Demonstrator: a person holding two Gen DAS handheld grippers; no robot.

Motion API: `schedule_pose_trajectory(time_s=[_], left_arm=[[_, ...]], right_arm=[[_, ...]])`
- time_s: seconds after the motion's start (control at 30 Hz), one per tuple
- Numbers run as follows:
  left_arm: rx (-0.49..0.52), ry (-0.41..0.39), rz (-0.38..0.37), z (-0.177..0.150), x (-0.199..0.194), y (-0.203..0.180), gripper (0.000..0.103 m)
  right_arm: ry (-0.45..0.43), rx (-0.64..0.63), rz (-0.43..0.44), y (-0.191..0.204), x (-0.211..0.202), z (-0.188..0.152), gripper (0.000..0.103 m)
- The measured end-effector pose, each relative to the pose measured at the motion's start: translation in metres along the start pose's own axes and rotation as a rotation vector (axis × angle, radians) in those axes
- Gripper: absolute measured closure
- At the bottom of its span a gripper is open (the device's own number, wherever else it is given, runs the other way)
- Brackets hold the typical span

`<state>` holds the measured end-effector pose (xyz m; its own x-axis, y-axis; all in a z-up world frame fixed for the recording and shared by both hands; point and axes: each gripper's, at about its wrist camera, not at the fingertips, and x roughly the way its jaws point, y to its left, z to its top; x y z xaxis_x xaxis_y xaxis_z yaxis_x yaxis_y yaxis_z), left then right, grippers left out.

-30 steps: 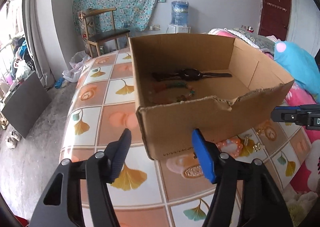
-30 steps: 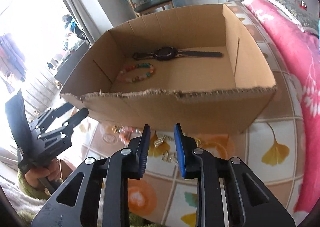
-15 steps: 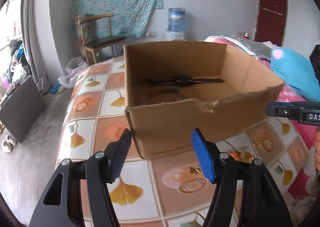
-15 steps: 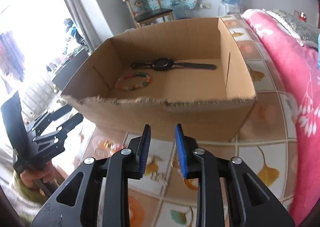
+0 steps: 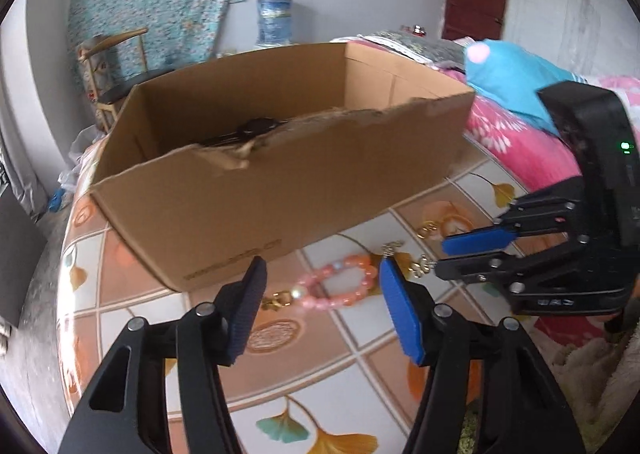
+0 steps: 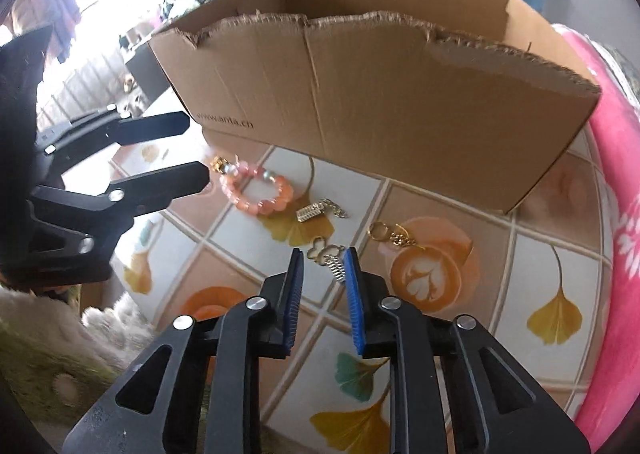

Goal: Organize jewelry
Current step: 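Close the right tool on the small gold spring charm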

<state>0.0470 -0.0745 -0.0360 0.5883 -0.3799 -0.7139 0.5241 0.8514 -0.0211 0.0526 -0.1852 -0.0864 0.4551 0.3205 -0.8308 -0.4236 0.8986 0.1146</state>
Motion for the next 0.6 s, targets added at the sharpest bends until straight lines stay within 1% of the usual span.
schedule_pose_trajectory(time_s=[0.13,0.2,0.37,0.5,0.6], left_arm=[[0.011,0.027,-0.018,0.002,0.007,-0.005,0.051],[0.014,0.039,-0.024,0.002,0.009,-0.007,0.055],[0.022,0.062,-0.042,0.004,0.018,-0.011,0.062],[0.041,0.080,-0.063,0.009,0.026,-0.018,0.066],[0.063,0.093,-0.090,0.013,0.032,-0.024,0.068]], right_arm=[[0.015,-0.072,0.008,0.000,0.002,-0.001,0.087],[0.021,-0.112,0.011,0.002,0.003,-0.001,0.088],[0.036,-0.219,0.017,0.013,0.007,-0.002,0.098],[0.040,-0.231,0.029,0.014,0.006,-0.004,0.099],[0.043,-0.213,0.027,0.009,0.002,-0.005,0.099]])
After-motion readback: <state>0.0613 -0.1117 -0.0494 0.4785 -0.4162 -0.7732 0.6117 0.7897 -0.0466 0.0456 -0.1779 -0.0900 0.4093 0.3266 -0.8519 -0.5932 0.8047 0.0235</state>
